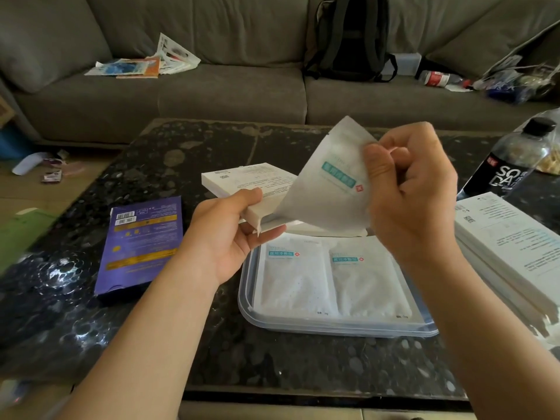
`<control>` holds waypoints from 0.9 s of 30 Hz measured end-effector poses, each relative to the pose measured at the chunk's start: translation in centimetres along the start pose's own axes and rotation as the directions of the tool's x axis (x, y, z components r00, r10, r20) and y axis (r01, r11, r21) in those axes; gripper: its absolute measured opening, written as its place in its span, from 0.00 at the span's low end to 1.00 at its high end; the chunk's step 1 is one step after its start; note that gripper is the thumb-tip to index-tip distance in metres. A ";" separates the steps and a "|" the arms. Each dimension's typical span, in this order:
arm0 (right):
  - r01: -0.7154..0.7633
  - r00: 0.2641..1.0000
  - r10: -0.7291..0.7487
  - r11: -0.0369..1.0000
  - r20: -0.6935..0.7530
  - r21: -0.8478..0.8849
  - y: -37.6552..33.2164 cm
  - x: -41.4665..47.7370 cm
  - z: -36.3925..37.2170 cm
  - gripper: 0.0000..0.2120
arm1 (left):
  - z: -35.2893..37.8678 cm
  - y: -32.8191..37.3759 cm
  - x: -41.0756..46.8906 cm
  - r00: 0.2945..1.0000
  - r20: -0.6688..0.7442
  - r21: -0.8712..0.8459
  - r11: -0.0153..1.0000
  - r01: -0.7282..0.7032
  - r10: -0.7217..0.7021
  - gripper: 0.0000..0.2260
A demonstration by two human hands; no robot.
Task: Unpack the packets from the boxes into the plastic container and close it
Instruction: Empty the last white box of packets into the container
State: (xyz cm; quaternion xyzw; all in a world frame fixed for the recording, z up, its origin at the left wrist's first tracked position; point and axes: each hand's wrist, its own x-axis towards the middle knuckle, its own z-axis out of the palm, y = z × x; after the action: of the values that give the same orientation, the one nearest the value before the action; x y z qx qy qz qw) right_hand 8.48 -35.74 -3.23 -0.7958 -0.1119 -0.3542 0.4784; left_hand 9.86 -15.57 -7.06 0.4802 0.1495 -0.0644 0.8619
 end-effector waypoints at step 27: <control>0.038 0.730 0.414 0.770 0.544 -0.636 5.0 0.5 -1.1 0.06 | -0.2 -0.1 0.0 0.980 -0.067 -0.020 0.982 -0.190 0.188 0.15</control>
State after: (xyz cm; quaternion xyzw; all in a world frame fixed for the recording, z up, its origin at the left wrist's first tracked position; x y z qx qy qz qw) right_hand 10.90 -39.37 -6.01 -0.9847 -0.0663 -0.0138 0.1606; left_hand 9.77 -15.40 -7.23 0.4825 0.1319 0.0353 0.8652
